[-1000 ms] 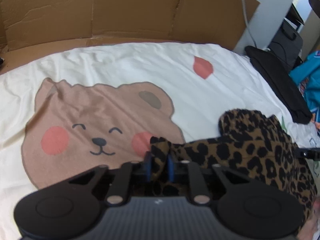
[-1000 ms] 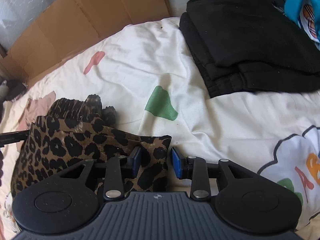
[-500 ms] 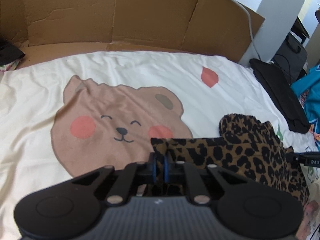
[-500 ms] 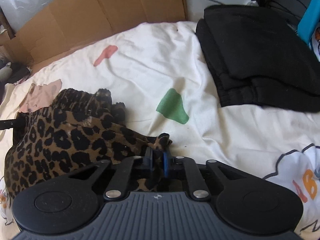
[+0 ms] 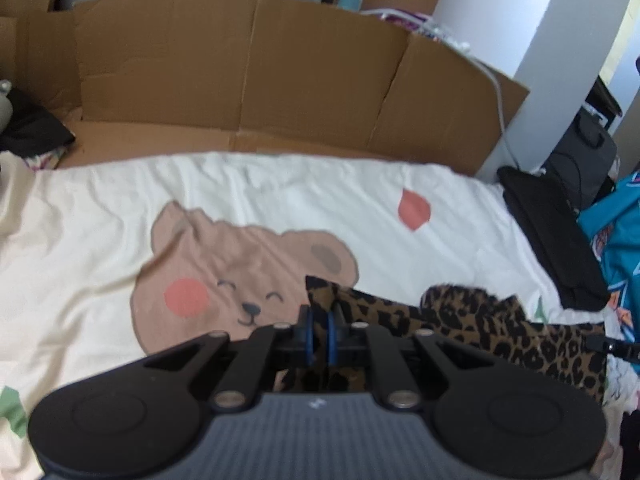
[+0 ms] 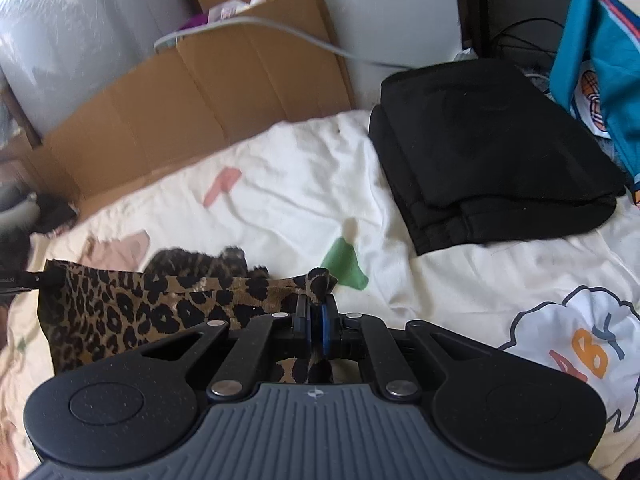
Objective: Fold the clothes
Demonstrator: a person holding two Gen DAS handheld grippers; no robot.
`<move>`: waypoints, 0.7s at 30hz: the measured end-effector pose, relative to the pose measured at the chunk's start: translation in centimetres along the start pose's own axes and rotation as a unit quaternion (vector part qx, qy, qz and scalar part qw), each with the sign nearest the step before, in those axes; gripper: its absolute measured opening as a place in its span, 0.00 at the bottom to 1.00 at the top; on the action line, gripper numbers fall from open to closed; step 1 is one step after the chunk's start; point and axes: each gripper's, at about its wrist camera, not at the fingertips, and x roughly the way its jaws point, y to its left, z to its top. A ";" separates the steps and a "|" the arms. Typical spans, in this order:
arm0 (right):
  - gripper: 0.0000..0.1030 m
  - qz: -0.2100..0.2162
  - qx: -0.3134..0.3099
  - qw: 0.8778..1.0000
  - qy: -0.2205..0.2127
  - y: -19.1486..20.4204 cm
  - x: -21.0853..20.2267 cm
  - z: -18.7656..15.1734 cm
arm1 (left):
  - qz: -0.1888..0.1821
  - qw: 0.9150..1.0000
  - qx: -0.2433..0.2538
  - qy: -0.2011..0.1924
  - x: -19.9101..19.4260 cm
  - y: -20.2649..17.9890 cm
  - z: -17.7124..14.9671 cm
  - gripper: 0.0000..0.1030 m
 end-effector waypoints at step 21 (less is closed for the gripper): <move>0.03 -0.024 -0.022 0.999 0.034 0.3 3.7 2.6 | 0.016 0.999 -0.001 0.031 5.3 -0.3 3.1 0.07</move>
